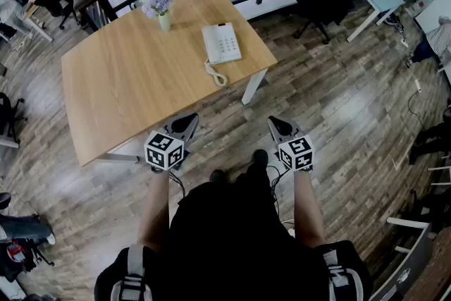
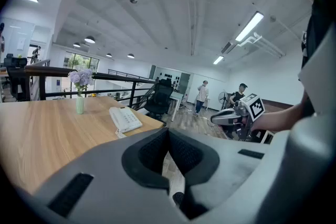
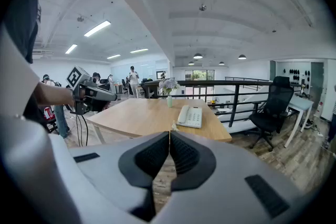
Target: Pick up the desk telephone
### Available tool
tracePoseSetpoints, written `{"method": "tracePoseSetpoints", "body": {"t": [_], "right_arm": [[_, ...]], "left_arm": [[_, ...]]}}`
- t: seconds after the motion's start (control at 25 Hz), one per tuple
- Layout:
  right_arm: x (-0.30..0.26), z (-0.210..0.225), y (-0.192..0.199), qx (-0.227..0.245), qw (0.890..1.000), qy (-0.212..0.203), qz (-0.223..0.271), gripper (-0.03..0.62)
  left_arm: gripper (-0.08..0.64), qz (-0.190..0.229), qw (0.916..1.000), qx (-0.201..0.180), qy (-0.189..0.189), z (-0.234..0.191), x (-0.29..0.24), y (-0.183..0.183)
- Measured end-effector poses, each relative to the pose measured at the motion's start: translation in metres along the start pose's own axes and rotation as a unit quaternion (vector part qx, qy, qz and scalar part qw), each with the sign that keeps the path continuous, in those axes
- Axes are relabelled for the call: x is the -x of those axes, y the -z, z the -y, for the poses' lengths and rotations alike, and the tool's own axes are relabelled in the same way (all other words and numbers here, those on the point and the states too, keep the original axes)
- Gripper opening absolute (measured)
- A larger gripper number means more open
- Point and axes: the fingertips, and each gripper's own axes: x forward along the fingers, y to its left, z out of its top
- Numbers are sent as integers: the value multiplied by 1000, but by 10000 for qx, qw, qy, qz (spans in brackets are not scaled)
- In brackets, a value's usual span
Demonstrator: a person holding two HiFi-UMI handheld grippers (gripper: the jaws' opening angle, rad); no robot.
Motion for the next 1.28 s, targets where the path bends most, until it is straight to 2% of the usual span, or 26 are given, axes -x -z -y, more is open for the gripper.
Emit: {"method": "tracePoseSetpoints", "body": {"t": [0.56,0.84,1.28], "right_arm": [[2,-2,10,-178,9996,197,20,26],[-10,3,4,-102,9999,65,7,26],[-31,41,-5,35,9998,-196,-100,26]], "left_arm": [[21,-133,9997,149,111,-1,1,16],[21,-107,9997,236,2,-9,-5,11],[21,-115,9990,364,-235,-12,-38,-2]]}}
